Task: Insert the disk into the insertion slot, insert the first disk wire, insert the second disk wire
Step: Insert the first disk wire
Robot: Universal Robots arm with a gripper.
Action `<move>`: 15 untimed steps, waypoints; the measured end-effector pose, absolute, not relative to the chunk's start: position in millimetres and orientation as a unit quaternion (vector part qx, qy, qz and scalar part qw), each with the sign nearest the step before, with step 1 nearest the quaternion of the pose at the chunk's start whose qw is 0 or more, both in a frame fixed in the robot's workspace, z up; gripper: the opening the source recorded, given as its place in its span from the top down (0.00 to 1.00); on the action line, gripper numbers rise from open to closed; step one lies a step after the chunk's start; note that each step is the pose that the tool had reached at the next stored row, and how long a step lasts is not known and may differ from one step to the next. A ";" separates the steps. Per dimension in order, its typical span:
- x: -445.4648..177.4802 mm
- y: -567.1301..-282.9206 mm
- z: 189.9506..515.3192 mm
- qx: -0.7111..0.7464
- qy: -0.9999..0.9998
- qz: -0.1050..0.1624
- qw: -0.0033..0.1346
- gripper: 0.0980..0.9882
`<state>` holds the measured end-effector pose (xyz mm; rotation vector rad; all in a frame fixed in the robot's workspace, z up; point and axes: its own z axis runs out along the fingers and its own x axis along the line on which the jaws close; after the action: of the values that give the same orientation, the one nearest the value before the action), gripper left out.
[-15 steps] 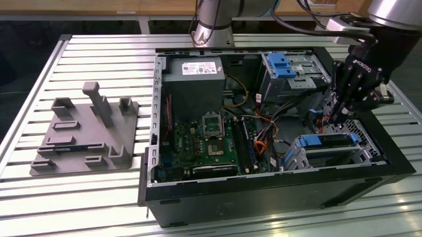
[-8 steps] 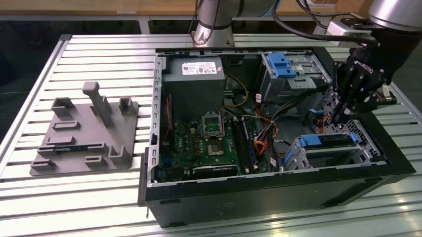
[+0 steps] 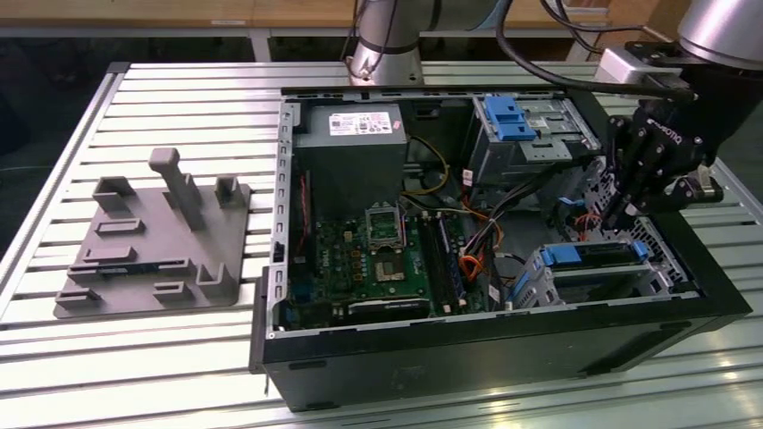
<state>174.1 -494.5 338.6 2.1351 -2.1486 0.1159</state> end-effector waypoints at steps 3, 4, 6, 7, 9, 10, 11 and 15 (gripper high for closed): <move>172.8 -500.7 338.6 0.704 -0.708 0.033 0.050 0.92; 172.2 -502.6 338.7 0.704 -0.708 0.032 0.049 0.92; 171.3 -506.3 338.6 0.704 -0.708 0.028 0.045 0.92; 170.9 -508.2 338.6 0.704 -0.708 0.026 0.043 0.92; 170.9 -512.5 338.6 0.704 -0.708 0.022 0.039 0.92; 170.9 -514.4 338.6 0.705 -0.708 0.020 0.037 0.92; 170.9 -516.2 338.6 0.705 -0.709 0.017 0.034 0.92; 170.8 -523.8 338.6 0.705 -0.709 0.009 0.026 0.92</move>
<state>170.8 -523.8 338.6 2.1791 -2.1906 0.0267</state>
